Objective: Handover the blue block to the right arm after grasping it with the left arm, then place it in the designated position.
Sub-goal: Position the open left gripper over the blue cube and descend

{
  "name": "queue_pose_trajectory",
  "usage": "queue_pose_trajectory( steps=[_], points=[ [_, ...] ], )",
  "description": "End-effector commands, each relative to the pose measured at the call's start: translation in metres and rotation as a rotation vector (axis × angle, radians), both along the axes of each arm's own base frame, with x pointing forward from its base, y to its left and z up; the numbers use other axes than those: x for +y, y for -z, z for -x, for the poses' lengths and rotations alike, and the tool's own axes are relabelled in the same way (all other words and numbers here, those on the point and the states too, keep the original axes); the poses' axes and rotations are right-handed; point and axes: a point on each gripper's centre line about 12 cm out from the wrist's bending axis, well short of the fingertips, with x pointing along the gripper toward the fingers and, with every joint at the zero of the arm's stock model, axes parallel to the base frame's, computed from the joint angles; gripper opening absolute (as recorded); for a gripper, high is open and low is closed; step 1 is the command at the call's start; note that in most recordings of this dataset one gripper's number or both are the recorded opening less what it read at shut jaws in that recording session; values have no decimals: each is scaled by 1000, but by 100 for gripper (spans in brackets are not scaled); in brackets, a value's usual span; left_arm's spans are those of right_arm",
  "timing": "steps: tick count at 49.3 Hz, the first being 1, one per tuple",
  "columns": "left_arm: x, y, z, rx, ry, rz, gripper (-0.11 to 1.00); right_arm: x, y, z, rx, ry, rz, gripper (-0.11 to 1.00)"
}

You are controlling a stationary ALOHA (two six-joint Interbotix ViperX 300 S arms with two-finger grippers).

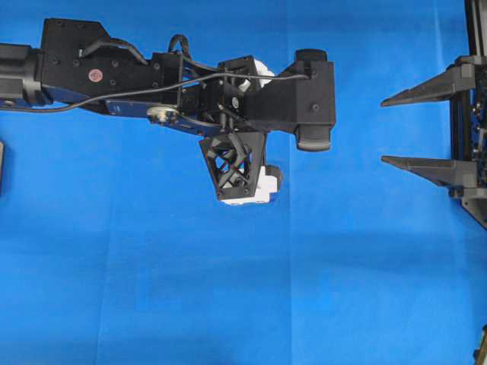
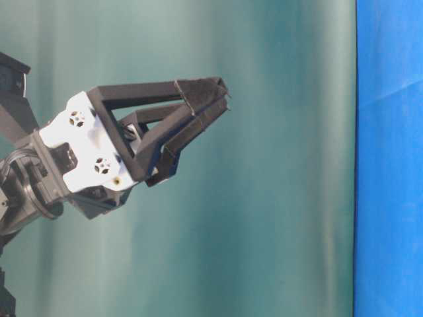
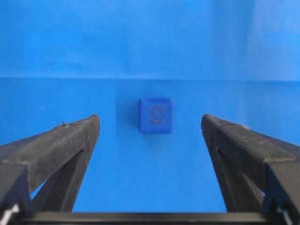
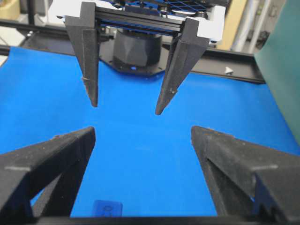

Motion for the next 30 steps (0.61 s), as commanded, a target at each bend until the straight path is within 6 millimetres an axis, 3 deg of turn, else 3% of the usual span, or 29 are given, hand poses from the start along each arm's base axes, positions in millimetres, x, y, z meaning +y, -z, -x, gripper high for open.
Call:
queue_pose_trajectory(
  steps=[1, 30],
  points=[
    [-1, -17, 2, -43, 0, 0, 93, 0, -11, -3, -28, 2, -1, 97],
    [-1, -16, 3, -38, -1, 2, 93, 0, -12, -3, -25, 2, -3, 97]
  ],
)
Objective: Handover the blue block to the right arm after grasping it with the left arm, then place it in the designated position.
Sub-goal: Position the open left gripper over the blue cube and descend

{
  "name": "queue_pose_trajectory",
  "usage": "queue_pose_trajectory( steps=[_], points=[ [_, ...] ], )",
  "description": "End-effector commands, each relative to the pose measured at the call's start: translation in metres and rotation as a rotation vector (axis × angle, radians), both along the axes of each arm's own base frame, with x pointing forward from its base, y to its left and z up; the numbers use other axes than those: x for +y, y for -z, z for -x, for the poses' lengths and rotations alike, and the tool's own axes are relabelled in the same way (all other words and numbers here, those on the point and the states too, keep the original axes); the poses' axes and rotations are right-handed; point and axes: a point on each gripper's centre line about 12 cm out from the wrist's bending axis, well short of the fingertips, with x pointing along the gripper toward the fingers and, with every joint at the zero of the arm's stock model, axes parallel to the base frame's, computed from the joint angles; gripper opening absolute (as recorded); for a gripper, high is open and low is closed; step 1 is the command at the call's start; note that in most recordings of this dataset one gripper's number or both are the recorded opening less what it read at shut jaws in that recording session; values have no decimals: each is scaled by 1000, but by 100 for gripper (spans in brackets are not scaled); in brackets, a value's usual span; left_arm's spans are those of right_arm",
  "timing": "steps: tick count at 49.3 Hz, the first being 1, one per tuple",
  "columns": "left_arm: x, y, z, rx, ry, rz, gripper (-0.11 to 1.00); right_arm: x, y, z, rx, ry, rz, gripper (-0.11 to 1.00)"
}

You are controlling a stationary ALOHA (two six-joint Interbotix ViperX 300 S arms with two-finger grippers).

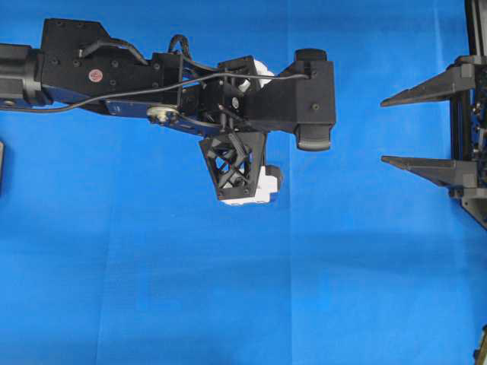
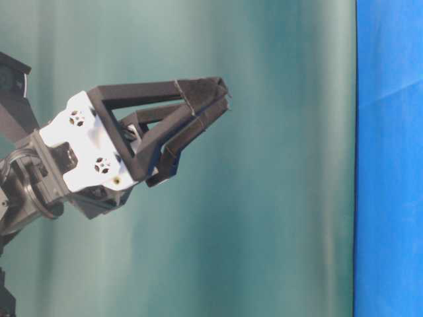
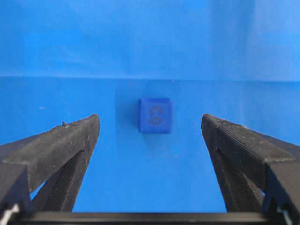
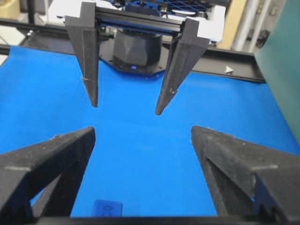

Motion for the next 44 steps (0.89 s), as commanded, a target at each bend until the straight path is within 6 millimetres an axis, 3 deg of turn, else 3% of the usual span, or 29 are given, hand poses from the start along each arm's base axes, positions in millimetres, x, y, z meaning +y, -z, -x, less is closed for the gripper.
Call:
queue_pose_trajectory(
  steps=[1, 30, 44],
  points=[
    [-1, -16, 3, -40, 0, 0, 93, 0, -11, -3, -28, 2, -1, 97],
    [-1, -11, 4, -38, -1, 1, 93, 0, -13, -3, -31, 2, 0, 97],
    [-2, 30, 3, -38, -1, 5, 93, 0, -12, -3, -28, 2, -1, 97]
  ],
)
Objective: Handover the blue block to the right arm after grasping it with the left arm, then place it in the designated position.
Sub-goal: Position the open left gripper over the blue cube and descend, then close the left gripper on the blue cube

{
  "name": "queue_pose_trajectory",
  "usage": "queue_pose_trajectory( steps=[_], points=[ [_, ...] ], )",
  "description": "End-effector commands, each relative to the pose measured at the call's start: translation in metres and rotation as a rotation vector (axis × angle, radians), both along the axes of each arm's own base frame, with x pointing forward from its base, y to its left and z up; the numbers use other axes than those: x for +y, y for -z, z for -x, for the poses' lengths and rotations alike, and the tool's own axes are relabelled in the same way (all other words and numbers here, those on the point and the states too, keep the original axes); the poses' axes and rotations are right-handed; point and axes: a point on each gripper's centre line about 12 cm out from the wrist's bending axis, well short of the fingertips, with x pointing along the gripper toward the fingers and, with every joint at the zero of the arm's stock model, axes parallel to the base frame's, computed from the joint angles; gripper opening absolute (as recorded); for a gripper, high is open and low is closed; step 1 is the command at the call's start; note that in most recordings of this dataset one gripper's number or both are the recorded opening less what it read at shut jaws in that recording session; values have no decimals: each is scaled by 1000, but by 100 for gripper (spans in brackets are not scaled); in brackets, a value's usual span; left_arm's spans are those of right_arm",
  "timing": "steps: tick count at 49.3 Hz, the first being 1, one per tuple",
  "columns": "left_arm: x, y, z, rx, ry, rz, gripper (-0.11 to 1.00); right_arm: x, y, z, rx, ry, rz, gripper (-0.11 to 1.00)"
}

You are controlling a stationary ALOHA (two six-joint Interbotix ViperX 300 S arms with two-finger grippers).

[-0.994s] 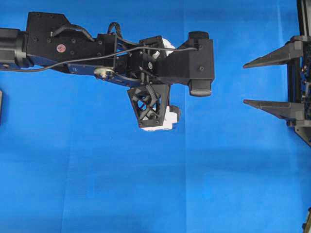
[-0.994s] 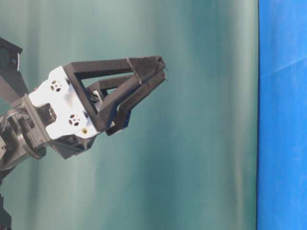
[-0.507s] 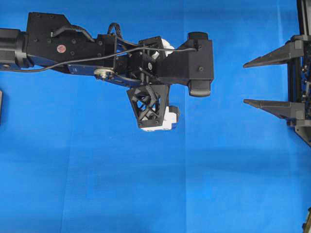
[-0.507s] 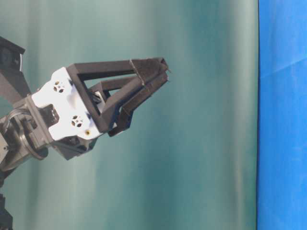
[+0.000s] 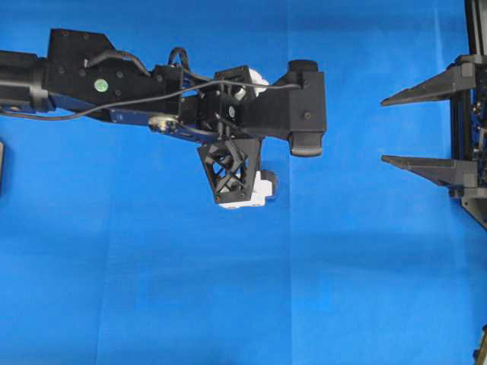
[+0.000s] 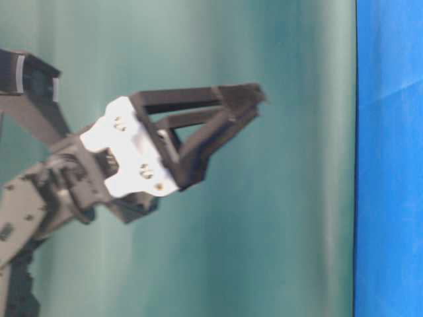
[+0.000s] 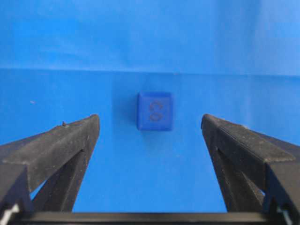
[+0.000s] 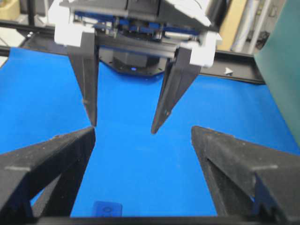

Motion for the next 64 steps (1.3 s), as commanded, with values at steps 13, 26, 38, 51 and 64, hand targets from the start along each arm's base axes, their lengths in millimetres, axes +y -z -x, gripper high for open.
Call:
queue_pose_trajectory(
  steps=[13, 26, 38, 51, 64],
  points=[
    [-5, 46, 1, -29, 0, 8, 93, 0, -10, -3, -21, 2, -3, 97],
    [-7, 91, -2, -40, -18, 27, 93, 0, -7, -5, -12, 2, -1, 97],
    [-10, 128, -9, 3, -16, 27, 93, 0, -6, -5, -6, 2, -3, 97],
    [-10, 154, -14, 22, -17, 28, 93, 0, -4, -6, 6, 2, 0, 97],
    [-10, 155, -14, 16, -17, 28, 93, 0, -3, -6, 11, 2, -2, 97]
  ],
)
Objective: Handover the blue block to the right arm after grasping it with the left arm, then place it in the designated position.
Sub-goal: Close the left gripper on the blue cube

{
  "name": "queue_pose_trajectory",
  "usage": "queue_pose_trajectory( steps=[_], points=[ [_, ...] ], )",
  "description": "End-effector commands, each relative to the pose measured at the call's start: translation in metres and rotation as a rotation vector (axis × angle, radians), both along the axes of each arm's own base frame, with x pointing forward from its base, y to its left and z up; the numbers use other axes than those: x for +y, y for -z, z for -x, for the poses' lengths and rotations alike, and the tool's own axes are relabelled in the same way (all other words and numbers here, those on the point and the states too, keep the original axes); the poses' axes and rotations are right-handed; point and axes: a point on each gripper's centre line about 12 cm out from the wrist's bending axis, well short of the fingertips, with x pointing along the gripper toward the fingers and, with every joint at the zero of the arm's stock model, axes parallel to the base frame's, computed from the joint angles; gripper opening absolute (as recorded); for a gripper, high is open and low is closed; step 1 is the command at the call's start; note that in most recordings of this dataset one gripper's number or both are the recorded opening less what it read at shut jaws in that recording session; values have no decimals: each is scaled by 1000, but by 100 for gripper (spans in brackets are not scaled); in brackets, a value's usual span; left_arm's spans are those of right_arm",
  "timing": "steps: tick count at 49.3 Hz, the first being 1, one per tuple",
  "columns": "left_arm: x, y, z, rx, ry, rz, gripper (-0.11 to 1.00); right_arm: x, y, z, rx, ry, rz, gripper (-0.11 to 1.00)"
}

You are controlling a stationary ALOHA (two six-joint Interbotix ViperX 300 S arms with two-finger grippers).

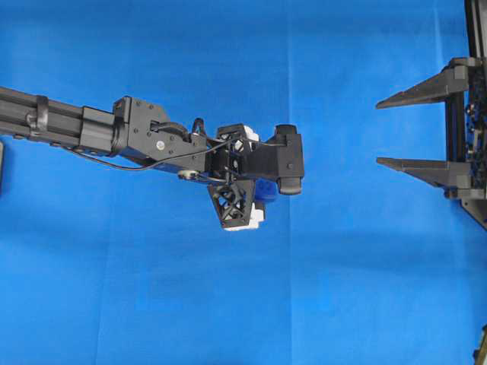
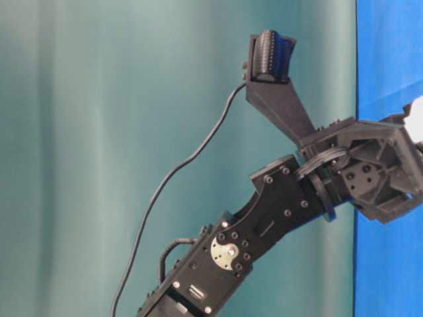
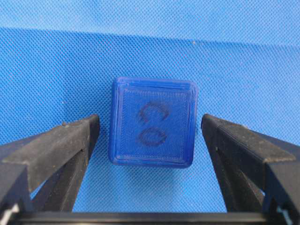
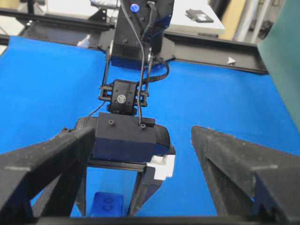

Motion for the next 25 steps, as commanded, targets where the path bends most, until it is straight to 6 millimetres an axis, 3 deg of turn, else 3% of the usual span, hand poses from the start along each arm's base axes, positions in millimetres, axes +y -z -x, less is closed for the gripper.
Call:
queue_pose_trajectory(
  steps=[1, 17, 21, 25],
  points=[
    [-2, -14, -5, -43, 4, 0, 93, -1, -10, -3, -25, 3, -1, 97],
    [-4, -15, -7, -60, 9, 0, 90, 0, -9, -3, -21, 2, 0, 97],
    [-6, -15, -7, -64, 13, 1, 76, 0, -9, -3, -21, 2, 0, 97],
    [-8, -15, -7, -72, 20, -1, 53, 0, -8, -3, -17, 2, 0, 97]
  ],
)
